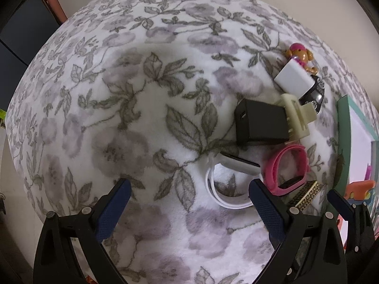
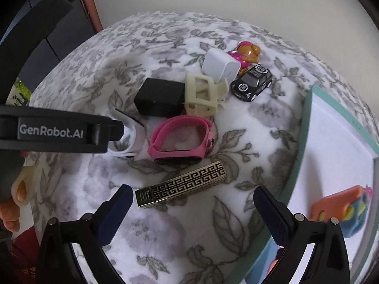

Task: Organize rigid objects
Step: 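Grasp the white watch band with left tool while right tool grasps gold patterned bar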

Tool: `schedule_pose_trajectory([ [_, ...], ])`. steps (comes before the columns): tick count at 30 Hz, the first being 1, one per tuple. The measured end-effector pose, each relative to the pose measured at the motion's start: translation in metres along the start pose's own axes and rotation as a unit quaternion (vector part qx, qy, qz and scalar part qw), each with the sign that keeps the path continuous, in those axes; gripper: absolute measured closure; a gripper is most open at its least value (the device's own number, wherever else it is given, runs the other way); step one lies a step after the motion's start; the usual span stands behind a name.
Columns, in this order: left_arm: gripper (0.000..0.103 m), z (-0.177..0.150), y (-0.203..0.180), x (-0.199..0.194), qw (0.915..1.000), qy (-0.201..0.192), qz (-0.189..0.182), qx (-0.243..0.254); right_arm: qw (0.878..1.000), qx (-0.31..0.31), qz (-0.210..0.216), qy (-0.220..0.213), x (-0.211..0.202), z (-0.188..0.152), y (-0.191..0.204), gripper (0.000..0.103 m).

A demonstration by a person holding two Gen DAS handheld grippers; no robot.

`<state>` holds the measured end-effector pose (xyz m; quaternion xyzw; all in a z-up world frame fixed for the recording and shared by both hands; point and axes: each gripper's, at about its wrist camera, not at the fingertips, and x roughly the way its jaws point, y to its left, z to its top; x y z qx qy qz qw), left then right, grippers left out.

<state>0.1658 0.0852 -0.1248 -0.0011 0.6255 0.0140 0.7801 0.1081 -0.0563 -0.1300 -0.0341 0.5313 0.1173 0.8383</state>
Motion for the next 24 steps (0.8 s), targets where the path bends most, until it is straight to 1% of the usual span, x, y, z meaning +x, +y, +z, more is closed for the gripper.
schedule_pose_trajectory([
  [3,0.004,-0.003,-0.002,0.006,1.0,0.004,0.003,0.004,1.0,0.001,0.005,0.001,0.005,0.001,-0.001,0.0],
  [7,0.006,-0.005,-0.005,0.013,0.9999,0.009,0.006,0.008,1.0,-0.017,-0.005,0.003,0.011,0.003,0.004,0.0],
  [9,0.02,-0.006,-0.008,0.018,0.9998,0.015,0.006,0.011,1.0,-0.023,-0.008,0.003,0.011,0.003,0.005,0.0],
  [12,0.024,-0.009,-0.009,0.024,0.9997,0.023,0.002,0.011,0.999,-0.03,-0.011,0.003,0.014,0.004,0.008,0.001],
  [15,0.025,-0.01,-0.009,0.025,0.9997,0.022,0.003,0.013,0.999,-0.037,-0.019,-0.003,0.014,0.005,0.01,0.006],
  [20,0.025,-0.008,-0.009,0.029,0.9997,0.021,0.004,0.015,0.999,-0.038,-0.014,-0.01,0.012,0.006,0.008,0.016],
  [22,0.026,-0.007,-0.009,0.029,0.9997,0.021,0.003,0.014,0.999,-0.039,-0.013,-0.011,0.011,0.006,0.008,0.019],
  [23,0.028,-0.006,-0.009,0.03,0.9997,0.02,0.003,0.015,0.999,-0.038,-0.012,-0.01,0.012,0.006,0.008,0.019],
  [24,0.033,-0.006,-0.009,0.029,0.9997,0.018,-0.001,0.016,0.999,-0.037,-0.01,-0.011,0.012,0.006,0.007,0.019],
])
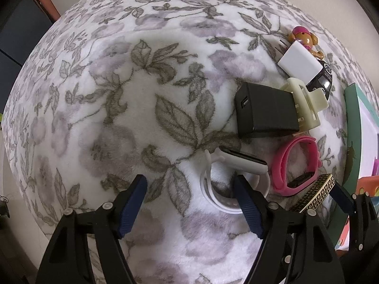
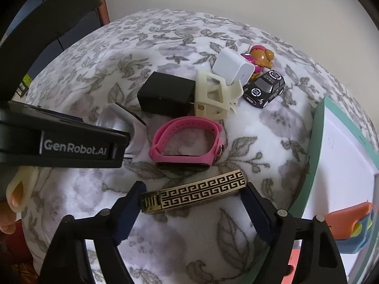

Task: Organize rigid objects
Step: 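Grasp the white watch band with left tool while right tool grasps gold patterned bar, then carry both items to the white tray and open both tools to release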

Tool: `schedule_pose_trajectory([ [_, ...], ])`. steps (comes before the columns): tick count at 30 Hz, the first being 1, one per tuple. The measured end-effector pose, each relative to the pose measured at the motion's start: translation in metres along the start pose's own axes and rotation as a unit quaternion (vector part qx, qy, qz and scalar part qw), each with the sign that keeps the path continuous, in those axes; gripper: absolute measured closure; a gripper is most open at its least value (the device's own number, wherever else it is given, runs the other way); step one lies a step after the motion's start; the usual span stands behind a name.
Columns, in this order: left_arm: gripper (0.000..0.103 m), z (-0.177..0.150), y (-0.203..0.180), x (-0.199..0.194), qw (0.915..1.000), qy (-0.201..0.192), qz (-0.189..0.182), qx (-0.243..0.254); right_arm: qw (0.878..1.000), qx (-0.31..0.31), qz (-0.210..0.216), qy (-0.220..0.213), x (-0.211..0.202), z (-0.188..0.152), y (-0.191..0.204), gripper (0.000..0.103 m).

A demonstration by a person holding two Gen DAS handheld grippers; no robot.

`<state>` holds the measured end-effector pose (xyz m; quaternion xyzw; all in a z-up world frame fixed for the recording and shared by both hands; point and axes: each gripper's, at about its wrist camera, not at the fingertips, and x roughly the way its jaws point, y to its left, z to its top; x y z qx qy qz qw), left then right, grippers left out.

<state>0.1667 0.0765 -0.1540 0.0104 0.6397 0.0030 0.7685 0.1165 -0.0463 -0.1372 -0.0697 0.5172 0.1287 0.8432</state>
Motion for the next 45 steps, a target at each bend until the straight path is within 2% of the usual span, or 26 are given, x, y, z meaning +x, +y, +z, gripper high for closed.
schedule_pose_trajectory([
  [3,0.044,0.001,-0.004,-0.006,1.0,-0.005,-0.004,0.007,1.0,0.002,-0.001,0.0,0.0,0.0,-0.001,0.019],
  [5,0.048,0.001,-0.007,-0.008,0.9999,-0.007,-0.003,0.013,1.0,0.006,-0.001,-0.001,-0.001,-0.001,-0.003,0.019],
  [7,0.057,0.0,-0.01,-0.009,0.9997,-0.011,-0.006,0.02,1.0,0.011,-0.004,0.0,-0.002,-0.002,-0.006,0.019],
  [9,0.074,0.0,-0.013,-0.012,0.9994,-0.016,-0.012,0.027,1.0,0.018,-0.003,-0.002,-0.003,-0.001,-0.009,0.019],
  [15,0.089,-0.002,-0.018,-0.014,0.9988,-0.024,-0.019,0.039,0.999,0.033,-0.001,-0.009,-0.011,-0.002,-0.017,0.019],
  [18,0.091,-0.002,-0.02,-0.018,0.9984,-0.029,-0.036,0.034,0.999,0.039,-0.002,-0.014,-0.016,-0.002,-0.02,0.019],
  [25,0.092,0.001,-0.023,-0.038,0.9976,-0.047,-0.044,0.026,0.998,0.045,-0.001,-0.033,-0.032,0.003,-0.026,0.019],
  [31,0.092,0.006,-0.021,-0.071,0.9946,-0.086,-0.052,0.025,0.996,0.057,-0.002,-0.061,-0.055,0.01,-0.036,0.019],
  [38,0.092,0.003,-0.018,-0.121,0.984,-0.157,-0.08,0.028,0.989,0.089,-0.013,-0.118,-0.105,0.017,-0.06,0.019],
  [45,0.092,-0.004,-0.039,-0.155,0.9723,-0.201,-0.105,0.055,0.976,0.127,-0.05,-0.168,-0.16,0.013,-0.092,0.019],
])
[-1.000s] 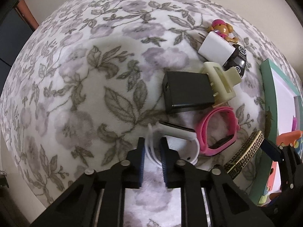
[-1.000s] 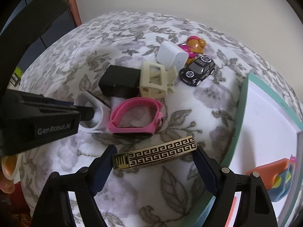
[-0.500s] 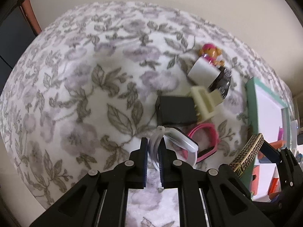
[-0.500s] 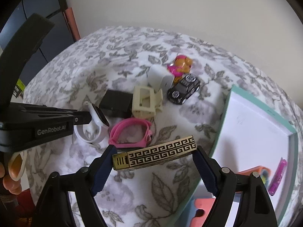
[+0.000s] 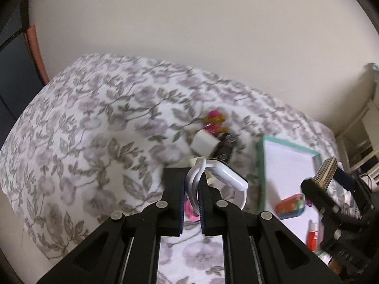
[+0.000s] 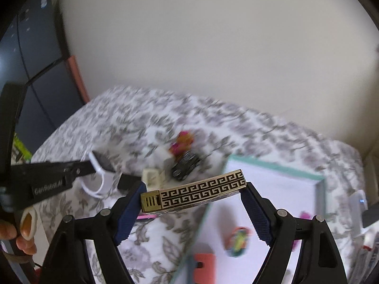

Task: Organize rigid objects
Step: 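Carry both items to the white tray and open both tools to release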

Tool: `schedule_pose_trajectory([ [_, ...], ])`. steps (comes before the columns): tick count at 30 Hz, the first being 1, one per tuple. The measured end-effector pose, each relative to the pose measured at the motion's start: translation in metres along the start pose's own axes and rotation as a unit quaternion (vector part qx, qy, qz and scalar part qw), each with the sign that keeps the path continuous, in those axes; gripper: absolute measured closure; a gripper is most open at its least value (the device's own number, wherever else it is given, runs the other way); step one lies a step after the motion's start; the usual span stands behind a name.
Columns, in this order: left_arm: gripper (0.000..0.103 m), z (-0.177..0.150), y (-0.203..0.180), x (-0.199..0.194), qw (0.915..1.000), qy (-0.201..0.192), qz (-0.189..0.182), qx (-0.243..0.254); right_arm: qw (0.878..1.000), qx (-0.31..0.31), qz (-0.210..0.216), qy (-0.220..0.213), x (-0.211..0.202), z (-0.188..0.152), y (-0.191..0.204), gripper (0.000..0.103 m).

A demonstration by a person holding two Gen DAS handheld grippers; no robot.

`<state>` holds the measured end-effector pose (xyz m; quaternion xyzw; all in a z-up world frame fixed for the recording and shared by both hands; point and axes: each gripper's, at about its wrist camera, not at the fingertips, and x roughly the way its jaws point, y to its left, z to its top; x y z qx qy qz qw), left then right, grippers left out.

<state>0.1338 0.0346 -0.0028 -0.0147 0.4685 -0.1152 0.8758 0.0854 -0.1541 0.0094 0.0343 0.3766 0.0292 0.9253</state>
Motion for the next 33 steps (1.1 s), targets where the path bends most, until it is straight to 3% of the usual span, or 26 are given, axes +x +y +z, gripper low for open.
schedule_pose_trajectory([
  [8,0.092,-0.005,-0.04,-0.019,0.9985,-0.024,-0.035,0.034,0.997,0.048,-0.048,-0.035,-0.046,0.005,-0.051,0.019],
  [14,0.092,-0.021,-0.088,-0.014,0.9934,-0.008,-0.064,0.095,0.991,0.085,-0.102,-0.032,-0.068,-0.006,-0.088,0.019],
  [20,0.092,-0.046,-0.14,-0.005,0.9825,0.02,-0.1,0.156,0.984,0.123,-0.128,-0.015,-0.072,-0.02,-0.118,0.019],
  [25,0.092,-0.066,-0.167,0.008,0.9753,0.045,-0.102,0.19,0.978,0.149,-0.146,0.022,-0.06,-0.037,-0.135,0.019],
  [33,0.092,-0.093,-0.186,0.047,0.9673,0.106,-0.085,0.214,0.965,0.181,-0.142,0.126,-0.006,-0.078,-0.152,0.019],
])
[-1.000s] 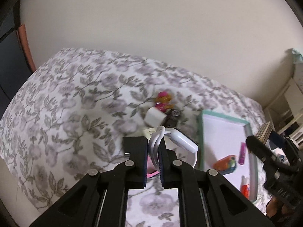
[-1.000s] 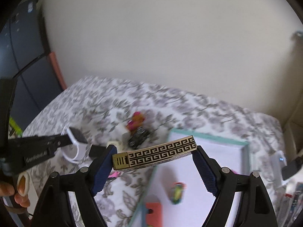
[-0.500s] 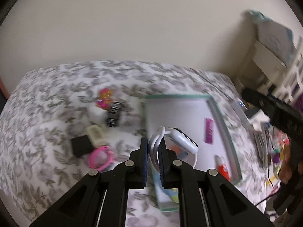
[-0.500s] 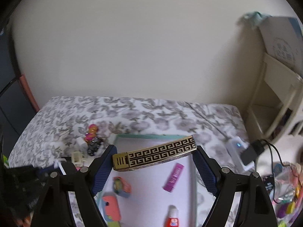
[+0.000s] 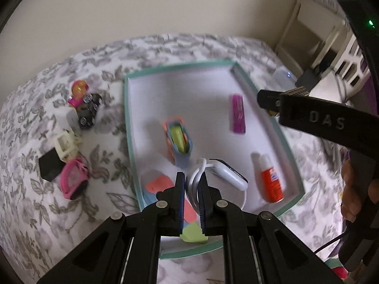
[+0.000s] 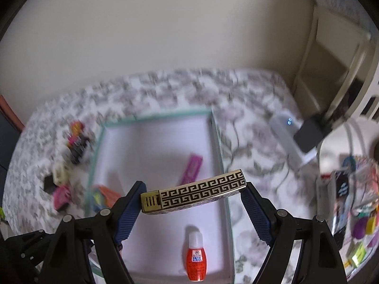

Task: Organize rigid objects
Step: 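Carry both items to the white tray and open both tools to release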

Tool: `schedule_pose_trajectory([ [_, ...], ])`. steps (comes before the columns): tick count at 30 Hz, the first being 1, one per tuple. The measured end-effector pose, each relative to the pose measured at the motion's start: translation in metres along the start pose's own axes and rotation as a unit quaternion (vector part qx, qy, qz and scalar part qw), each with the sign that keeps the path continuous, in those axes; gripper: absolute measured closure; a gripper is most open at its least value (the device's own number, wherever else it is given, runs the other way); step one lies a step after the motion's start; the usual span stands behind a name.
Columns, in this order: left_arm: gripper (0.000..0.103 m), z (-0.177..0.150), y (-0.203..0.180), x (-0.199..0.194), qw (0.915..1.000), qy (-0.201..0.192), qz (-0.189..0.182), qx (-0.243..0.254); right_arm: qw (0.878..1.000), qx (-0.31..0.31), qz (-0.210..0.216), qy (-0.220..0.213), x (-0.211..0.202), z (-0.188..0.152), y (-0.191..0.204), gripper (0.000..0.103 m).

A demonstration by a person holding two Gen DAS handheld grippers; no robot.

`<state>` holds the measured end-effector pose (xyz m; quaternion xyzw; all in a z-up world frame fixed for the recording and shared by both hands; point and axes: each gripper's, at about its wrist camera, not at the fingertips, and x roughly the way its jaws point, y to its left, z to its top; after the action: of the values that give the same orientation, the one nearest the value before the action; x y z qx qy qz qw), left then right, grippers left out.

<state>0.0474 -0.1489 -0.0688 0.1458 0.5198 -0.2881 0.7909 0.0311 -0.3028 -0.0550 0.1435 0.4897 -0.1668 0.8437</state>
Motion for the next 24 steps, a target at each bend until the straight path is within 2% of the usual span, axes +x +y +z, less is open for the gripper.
schedule_pose_trajectory([
  [9,0.092,-0.005,-0.006,0.029,0.999,0.024,0.032,0.019,0.998,0.017,-0.001,0.066,0.04,-0.019,-0.006,0.019],
  [19,0.091,-0.006,-0.004,0.038,0.9982,0.033,0.043,0.024,0.996,-0.008,-0.03,0.078,0.047,-0.022,0.004,0.019],
  [24,0.091,-0.007,-0.006,0.038,0.9979,0.033,0.047,0.031,0.997,-0.001,-0.001,0.08,0.044,-0.021,0.006,0.019],
])
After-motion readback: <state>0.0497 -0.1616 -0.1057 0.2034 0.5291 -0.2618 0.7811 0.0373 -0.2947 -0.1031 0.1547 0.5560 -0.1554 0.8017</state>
